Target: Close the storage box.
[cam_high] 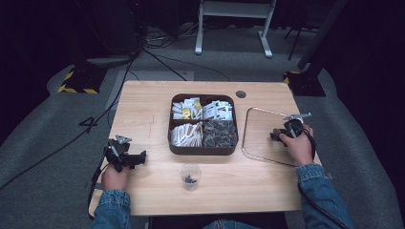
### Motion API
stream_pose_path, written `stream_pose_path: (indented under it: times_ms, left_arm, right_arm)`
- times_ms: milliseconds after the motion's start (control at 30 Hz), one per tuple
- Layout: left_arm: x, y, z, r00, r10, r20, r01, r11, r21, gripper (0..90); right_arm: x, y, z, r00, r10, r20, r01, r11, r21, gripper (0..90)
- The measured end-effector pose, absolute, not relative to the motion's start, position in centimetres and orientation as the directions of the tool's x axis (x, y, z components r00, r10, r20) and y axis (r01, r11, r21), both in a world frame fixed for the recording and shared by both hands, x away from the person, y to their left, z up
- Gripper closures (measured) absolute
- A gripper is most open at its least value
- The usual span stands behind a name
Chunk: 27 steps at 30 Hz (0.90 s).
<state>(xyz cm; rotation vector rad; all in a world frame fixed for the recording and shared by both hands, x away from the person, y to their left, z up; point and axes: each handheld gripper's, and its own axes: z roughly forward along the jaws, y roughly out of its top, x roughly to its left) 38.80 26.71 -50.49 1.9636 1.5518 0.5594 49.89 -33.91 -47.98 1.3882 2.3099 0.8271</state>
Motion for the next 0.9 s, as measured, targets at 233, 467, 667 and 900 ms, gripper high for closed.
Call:
stream_pose_path:
  times_ms: [233,467,667,900]
  left_arm:
    - [38.8,26.7,-50.5,0.240,0.971,-0.023,0.733,-0.165,0.660,0.0]
    - [38.8,26.7,-50.5,0.240,0.971,-0.023,0.733,-0.165,0.660,0.0]
    - [38.8,26.7,-50.5,0.242,0.970,-0.023,0.733,-0.167,0.660,0.0]
    - [38.9,26.7,-50.5,0.242,0.970,-0.025,0.733,-0.166,0.660,0.0]
  right_arm:
    - [49.8,-34.0,-47.9,-0.479,0.878,0.023,0.693,0.362,0.624,58.2]
    - [49.8,-34.1,-48.0,-0.478,0.878,0.029,0.685,0.352,0.638,58.6]
    - [49.7,-34.1,-47.4,-0.483,0.874,0.051,0.677,0.335,0.656,58.6]
    - [49.3,-34.3,-46.1,-0.489,0.871,0.050,0.652,0.327,0.684,58.6]
